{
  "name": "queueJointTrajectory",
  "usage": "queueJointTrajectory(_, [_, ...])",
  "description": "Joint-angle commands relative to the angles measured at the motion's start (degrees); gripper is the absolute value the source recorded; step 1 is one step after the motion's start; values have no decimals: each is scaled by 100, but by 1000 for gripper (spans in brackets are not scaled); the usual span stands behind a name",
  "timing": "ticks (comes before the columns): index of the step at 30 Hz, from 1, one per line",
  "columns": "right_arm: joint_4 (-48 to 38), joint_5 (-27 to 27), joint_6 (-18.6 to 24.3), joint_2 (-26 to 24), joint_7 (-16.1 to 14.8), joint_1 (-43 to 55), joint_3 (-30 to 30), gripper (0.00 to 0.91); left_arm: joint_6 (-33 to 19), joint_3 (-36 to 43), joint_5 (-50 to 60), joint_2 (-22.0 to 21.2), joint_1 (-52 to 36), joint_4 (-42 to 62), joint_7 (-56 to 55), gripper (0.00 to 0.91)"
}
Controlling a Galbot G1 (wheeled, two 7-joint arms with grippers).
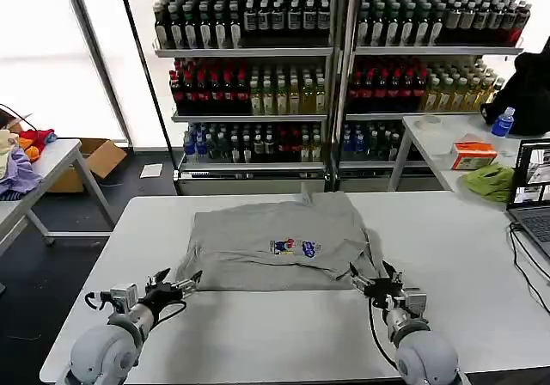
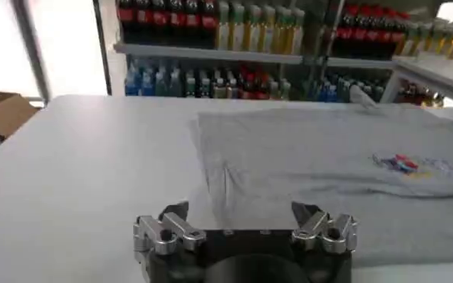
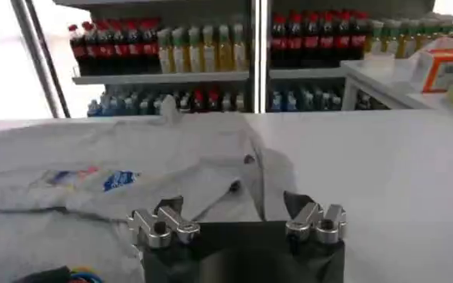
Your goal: Fold and organize the clothes.
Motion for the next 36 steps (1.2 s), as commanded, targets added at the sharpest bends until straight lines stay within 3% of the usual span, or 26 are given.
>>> queueJointTrajectory(1, [28, -32, -177, 19, 285, -189, -23, 0, -23, 82, 40, -107, 158, 122, -54, 796])
queueJointTrajectory(3, [63, -6, -171, 23, 284, -201, -30, 0, -34, 91, 40, -122, 161, 150, -68, 514])
queueJointTrajectory(4, [67, 22, -174, 18, 283, -201, -31, 0, -60, 96, 39, -126, 169, 166, -58, 242])
queueJointTrajectory(6, [48, 19, -174, 19, 296, -201, -28, 0, -100, 122, 51, -131, 182, 189, -53, 81])
queueJointTrajectory(8, [20, 53, -172, 12, 293, -204, -24, 0, -126, 130, 63, -154, 174, 224, -40, 10])
queueJointTrajectory(22, [250, 111, -72, -189, 141, -374, 60, 0, -566, 41, 147, -87, 283, 138, -53, 10])
queueJointTrajectory(30, [1161, 1, 65, -489, -28, -1529, 174, 0, -367, -359, 221, -102, 1433, -833, -189, 10])
queueJointTrajectory(36, [1740, -216, 229, -377, -153, -2422, 521, 0, -322, -768, 438, -362, 2348, -1416, -261, 10])
